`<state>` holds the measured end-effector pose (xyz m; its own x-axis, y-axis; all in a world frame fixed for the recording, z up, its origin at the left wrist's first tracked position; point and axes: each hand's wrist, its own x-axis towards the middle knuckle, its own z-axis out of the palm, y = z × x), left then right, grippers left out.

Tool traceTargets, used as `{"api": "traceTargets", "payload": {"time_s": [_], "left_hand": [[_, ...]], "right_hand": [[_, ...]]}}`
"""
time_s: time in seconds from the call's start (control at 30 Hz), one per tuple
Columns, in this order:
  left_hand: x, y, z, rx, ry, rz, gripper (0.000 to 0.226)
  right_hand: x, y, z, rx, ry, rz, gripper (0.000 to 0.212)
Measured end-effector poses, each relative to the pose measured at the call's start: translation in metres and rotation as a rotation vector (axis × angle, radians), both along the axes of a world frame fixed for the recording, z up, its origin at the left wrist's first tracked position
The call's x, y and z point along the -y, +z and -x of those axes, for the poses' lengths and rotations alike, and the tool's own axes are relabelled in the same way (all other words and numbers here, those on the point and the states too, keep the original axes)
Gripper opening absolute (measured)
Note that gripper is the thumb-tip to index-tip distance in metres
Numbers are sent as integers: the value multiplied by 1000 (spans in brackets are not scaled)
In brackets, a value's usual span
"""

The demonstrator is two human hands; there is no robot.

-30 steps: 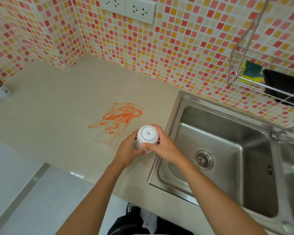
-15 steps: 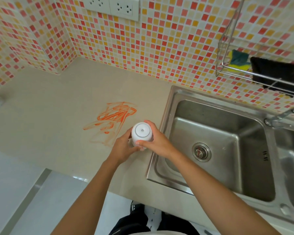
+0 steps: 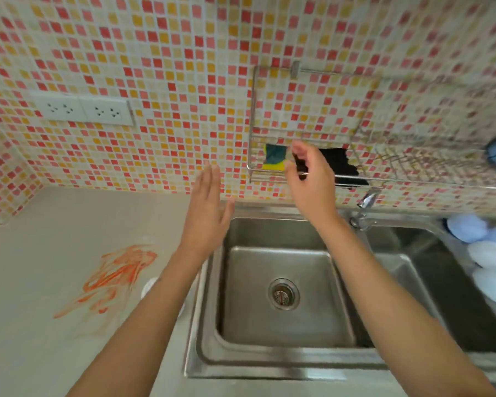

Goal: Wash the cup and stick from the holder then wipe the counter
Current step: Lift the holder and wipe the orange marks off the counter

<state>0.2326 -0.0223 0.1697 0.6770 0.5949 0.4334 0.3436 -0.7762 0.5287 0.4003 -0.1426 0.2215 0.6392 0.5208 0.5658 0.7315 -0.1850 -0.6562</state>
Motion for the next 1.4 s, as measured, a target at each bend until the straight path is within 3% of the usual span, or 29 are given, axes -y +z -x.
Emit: {"api": "traceTargets", "payload": {"time_s": [0.17,0.37,0.43,0.5,0.63,0.73,0.8,0.93,1.1,1.2,1.3,1.4], "left_hand": [[20,31,-99,-194,-122,-236,67],[12,18,-141,-438,33,-319,79],[11,15,-143,-440,49,-335,74],[11,15,-144,-443,54,-334,73],[12,14,-145,-453,75,-326,78],[14,14,-146,-441,92,-310,78],[15,14,-146,-435,102,-288,73],[21,13,-141,-404,77,-226,70],[41,5,-97,-202,149,-93,72],[46,-5,-58,-156,238,-28,71],[43,-16,-8,-54,304,-8,65],[39,-43,52,109,433,-5,56]], "right_hand": [[-9,13,-86,-124,-181,303,55],[-31,2,-120,-268,-243,857,107],[-37,1,-126,-319,-271,930,101],[-40,-3,-132,-326,-257,958,76],[-40,1,-126,-171,-218,877,38],[-35,2,-123,-67,-256,755,27],[-30,-1,-123,-105,-267,559,25],[-23,7,-126,-382,-236,209,30],[-9,39,-121,-1037,72,-198,25],[-6,49,-90,-1221,274,-283,17],[-3,48,-46,-1394,478,-285,26],[-8,21,-3,-1430,543,-227,38]]}}
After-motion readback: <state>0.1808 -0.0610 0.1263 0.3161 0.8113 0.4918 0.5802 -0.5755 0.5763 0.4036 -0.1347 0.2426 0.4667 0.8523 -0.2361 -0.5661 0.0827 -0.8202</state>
